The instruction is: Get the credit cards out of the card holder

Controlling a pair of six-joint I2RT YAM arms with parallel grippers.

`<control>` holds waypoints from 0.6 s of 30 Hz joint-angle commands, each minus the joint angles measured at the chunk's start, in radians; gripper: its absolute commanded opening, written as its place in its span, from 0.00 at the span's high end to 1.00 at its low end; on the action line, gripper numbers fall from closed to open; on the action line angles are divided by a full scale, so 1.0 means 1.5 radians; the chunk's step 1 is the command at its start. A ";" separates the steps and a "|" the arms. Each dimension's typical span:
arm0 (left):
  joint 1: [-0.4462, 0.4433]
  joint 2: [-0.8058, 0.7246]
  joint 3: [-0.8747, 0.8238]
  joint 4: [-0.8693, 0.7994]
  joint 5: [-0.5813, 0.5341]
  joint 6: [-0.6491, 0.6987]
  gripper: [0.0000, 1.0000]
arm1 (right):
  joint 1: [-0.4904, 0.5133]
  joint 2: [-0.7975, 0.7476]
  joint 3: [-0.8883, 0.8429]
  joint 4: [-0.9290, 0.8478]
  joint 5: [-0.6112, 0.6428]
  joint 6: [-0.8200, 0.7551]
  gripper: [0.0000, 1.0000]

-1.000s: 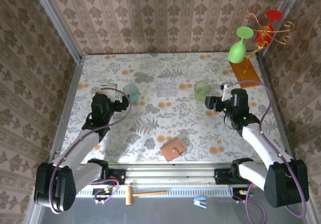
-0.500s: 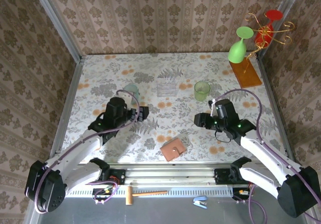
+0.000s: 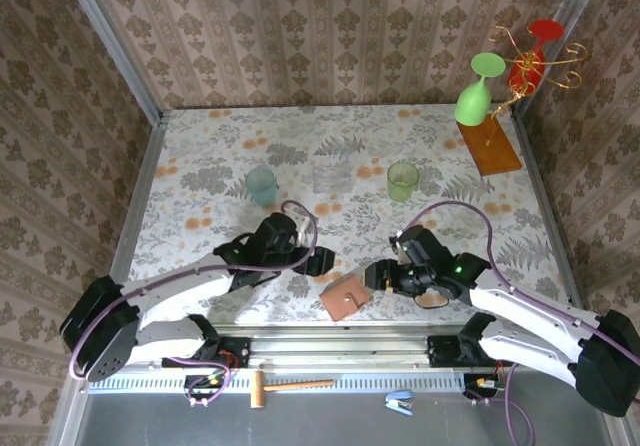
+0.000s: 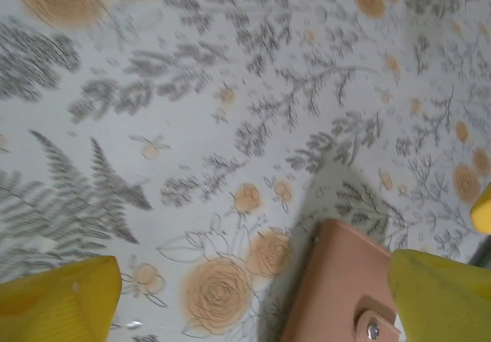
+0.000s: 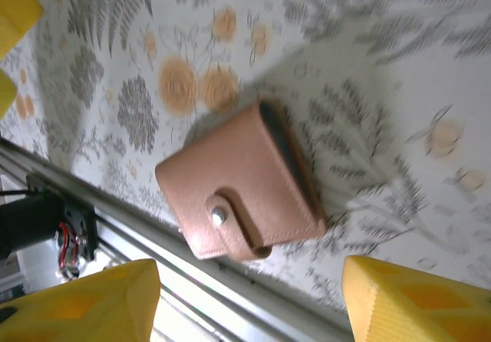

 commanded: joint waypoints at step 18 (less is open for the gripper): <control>0.000 0.107 -0.054 0.134 0.165 -0.147 0.34 | 0.162 0.223 0.031 0.178 0.018 0.132 0.40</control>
